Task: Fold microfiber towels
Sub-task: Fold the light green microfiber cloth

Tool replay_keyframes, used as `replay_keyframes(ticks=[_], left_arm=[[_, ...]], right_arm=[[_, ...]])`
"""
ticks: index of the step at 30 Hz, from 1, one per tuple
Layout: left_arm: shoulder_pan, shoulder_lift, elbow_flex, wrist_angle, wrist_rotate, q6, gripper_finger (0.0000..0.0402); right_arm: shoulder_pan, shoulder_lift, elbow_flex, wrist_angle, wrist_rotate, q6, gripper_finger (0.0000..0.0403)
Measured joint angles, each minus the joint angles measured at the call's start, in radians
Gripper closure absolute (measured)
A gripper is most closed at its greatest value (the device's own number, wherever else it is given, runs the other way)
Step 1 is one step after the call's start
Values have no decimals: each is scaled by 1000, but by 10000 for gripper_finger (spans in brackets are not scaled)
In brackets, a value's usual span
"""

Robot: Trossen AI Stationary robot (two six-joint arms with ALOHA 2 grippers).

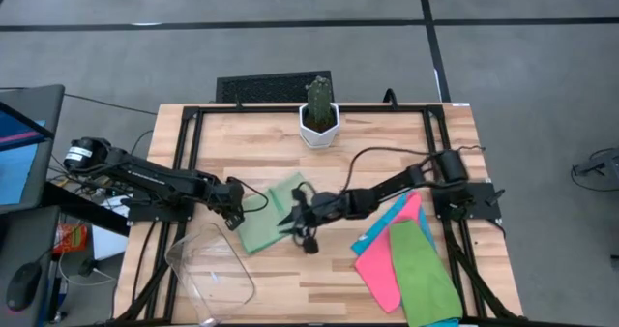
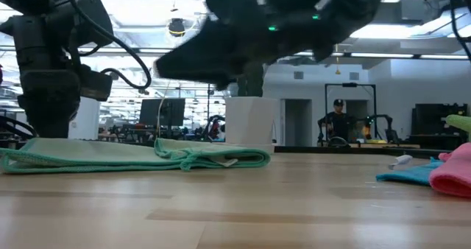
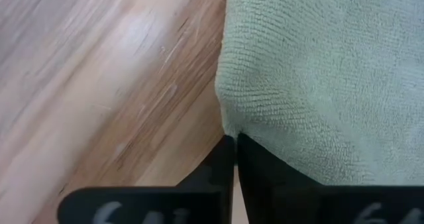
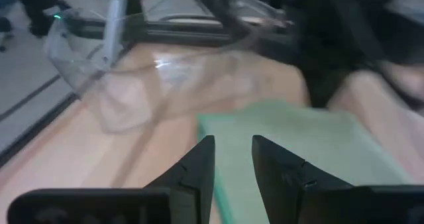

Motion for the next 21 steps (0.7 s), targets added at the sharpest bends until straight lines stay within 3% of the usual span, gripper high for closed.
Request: replay_keyframes(ticks=[5, 12, 21], left_arm=[[0, 1, 0, -1, -7, -10, 399], [-1, 1, 0, -3, -27, -27, 399], [0, 2, 0, 0, -69, 39, 399]], right_arm=[[36, 152, 212, -32, -10, -83, 276], [70, 340, 490, -210, -10, -169, 276], [59, 512, 765, -447, 116, -146, 276]])
